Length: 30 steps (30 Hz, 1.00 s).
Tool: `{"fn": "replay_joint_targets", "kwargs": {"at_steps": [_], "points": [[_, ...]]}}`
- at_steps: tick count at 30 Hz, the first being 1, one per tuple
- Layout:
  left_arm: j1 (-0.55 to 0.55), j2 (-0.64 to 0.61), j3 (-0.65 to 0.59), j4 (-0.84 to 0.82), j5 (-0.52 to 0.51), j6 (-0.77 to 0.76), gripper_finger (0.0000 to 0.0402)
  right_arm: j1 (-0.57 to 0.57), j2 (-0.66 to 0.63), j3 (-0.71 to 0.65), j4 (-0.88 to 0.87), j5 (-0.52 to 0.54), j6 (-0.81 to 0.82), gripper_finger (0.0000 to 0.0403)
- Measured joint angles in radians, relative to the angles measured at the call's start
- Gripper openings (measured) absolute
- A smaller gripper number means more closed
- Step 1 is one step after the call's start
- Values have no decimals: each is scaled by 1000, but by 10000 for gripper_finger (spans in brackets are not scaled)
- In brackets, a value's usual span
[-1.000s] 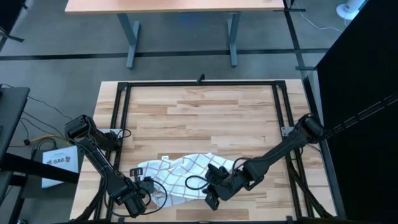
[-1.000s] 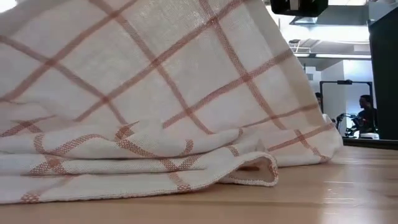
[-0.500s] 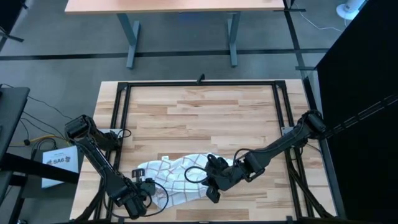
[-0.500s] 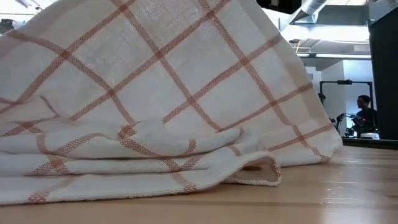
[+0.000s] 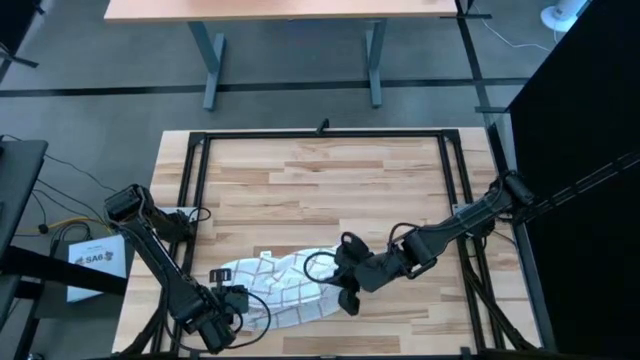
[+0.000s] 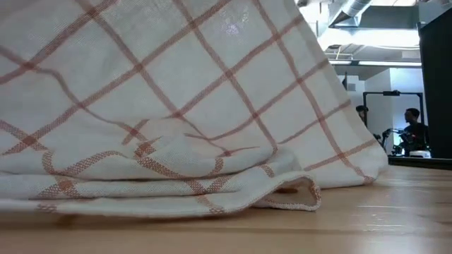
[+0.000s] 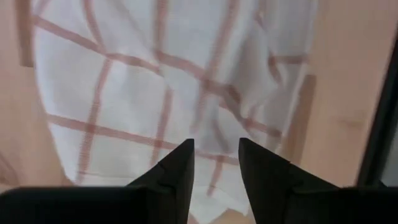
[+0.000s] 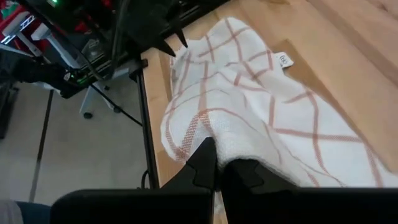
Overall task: Roll towel
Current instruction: Roll the towel
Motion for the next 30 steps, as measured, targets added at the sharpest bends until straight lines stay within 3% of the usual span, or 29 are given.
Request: {"fn": "replay_joint_targets", "kwargs": {"at_steps": [17,30], "points": [[33,2,-11,128,7,-36,111,-13,-13,0,-54,0,-26,0],[-70,2,-11,138,56,-316,111,-19,-13,0,-73,0,-36,0]]}}
